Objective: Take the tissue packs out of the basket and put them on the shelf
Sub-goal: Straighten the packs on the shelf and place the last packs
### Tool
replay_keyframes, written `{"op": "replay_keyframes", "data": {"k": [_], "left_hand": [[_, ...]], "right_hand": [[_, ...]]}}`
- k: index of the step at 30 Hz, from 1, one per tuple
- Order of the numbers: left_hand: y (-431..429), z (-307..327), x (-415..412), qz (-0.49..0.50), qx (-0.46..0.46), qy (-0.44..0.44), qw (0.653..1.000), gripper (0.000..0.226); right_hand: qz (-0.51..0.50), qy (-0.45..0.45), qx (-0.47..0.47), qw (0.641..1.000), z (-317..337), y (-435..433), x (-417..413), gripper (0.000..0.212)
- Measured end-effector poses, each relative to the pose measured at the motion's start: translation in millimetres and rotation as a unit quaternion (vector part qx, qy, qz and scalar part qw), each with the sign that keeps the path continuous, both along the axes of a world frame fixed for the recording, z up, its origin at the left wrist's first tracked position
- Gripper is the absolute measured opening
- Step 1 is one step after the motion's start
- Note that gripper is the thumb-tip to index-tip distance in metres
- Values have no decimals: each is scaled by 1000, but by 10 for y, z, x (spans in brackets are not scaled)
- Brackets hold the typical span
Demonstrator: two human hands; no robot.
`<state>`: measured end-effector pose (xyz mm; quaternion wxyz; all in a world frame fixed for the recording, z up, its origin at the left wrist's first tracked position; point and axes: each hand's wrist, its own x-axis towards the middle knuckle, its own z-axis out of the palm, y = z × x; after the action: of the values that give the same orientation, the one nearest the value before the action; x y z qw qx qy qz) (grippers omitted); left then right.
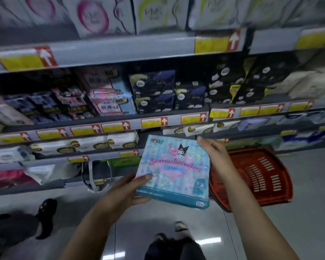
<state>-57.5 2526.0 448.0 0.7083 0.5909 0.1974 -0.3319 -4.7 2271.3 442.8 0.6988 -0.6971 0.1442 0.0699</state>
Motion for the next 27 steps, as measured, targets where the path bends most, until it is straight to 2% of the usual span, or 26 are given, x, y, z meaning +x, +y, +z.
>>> {"op": "replay_keyframes", "data": {"k": [4, 9, 10, 13, 14, 17, 18, 20, 21, 24, 27], "left_hand": [[-16, 536, -144, 38, -29, -84, 995, 88], [33, 984, -224, 88, -68, -166, 980, 41], [57, 1080, -237, 88, -66, -181, 977, 39], [153, 1339, -267, 76, -46, -236, 968, 77], [175, 1413, -272, 74, -34, -254, 964, 80], [209, 1642, -276, 93, -25, -285, 954, 76], [219, 1709, -265, 105, -29, -286, 952, 77], [239, 1824, -264, 118, -39, -296, 947, 63], [241, 1877, -275, 125, -47, -299, 945, 57], [231, 2014, -317, 139, -69, -310, 938, 51], [221, 2139, -359, 125, -51, -330, 934, 39]], "right_hand": [[-39, -35, 18, 998, 604, 48, -11, 29], [-64, -30, 150, 986, 1163, 30, -196, 50], [-65, -19, 168, 983, 1227, 11, -305, 52], [-58, 2, 207, 977, 1375, 13, -595, 54], [-47, 5, 218, 975, 1453, 51, -655, 54], [-5, -6, 212, 977, 1720, 226, -754, 58], [12, -25, 197, 980, 1805, 279, -768, 67], [57, -69, 174, 981, 1955, 363, -809, 89], [69, -86, 172, 979, 2001, 393, -839, 94], [59, -126, 163, 977, 2119, 449, -884, 94], [47, -151, 153, 975, 2187, 460, -900, 89]]}}
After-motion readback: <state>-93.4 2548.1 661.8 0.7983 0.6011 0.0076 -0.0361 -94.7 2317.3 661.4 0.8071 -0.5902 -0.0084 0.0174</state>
